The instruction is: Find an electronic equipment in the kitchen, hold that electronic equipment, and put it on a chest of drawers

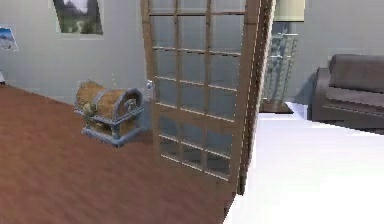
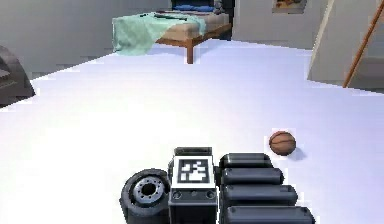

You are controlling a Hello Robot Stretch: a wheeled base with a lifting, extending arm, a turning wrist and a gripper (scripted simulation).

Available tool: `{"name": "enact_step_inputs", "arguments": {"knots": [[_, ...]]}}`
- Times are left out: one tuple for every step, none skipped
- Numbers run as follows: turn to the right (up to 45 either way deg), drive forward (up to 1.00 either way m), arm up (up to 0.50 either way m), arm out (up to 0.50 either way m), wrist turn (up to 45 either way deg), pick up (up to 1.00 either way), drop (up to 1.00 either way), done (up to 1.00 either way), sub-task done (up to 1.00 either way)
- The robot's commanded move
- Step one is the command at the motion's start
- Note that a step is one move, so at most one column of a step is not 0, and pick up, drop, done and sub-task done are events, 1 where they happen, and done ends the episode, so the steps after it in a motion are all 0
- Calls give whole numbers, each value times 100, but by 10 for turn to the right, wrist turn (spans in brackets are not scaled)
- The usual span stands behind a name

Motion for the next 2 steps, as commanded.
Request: {"name": "enact_step_inputs", "arguments": {"knots": [[0, 15, 0, 0, 0, 0, 0, 0, 0], [-450, 0, 0, 0, 0, 0, 0, 0, 0]]}}
